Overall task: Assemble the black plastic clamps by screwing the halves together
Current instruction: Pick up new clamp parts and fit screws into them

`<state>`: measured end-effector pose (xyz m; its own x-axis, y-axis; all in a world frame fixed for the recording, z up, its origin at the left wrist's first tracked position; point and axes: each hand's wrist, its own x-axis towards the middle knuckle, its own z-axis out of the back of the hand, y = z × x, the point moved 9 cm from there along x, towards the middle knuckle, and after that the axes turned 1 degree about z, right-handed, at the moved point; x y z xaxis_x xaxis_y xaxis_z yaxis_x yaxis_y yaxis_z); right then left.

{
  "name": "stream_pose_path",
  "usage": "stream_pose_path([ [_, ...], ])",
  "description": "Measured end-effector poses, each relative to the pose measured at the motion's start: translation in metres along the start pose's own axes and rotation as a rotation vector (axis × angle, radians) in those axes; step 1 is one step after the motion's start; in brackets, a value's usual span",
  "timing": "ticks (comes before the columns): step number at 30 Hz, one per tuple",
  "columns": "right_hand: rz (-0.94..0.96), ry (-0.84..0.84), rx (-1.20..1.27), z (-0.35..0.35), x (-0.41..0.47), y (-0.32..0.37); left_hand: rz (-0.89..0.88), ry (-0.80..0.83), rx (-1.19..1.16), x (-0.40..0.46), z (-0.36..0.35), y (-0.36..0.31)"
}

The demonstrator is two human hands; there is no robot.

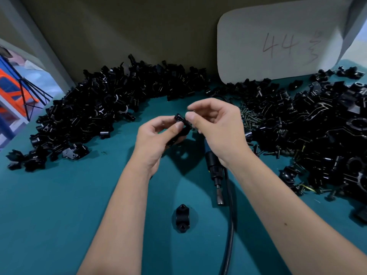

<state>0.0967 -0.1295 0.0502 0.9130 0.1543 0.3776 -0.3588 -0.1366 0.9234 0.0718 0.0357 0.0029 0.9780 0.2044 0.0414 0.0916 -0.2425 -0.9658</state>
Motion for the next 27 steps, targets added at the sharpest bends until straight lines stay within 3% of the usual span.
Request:
stream_pose_path([
  [3,-0.011,-0.074,-0.021,0.014,0.002,-0.009,0.011,0.050,0.064,-0.002,-0.011,0.005],
  [12,0.004,-0.018,-0.122,0.016,0.002,-0.013,0.000,0.104,0.081,-0.006,-0.020,0.005],
  [20,0.101,0.179,-0.331,0.010,0.005,0.006,0.035,0.061,-0.100,-0.007,-0.017,0.005],
  [22,0.130,0.106,-0.353,0.023,0.008,0.012,0.054,0.038,-0.167,-0.007,-0.019,0.005],
  [25,0.122,-0.060,-0.785,0.061,0.016,0.012,0.127,0.007,-0.263,-0.008,-0.021,0.011],
  [27,-0.009,0.012,-1.178,0.077,0.018,-0.005,0.171,-0.006,-0.313,-0.009,-0.021,0.016],
])
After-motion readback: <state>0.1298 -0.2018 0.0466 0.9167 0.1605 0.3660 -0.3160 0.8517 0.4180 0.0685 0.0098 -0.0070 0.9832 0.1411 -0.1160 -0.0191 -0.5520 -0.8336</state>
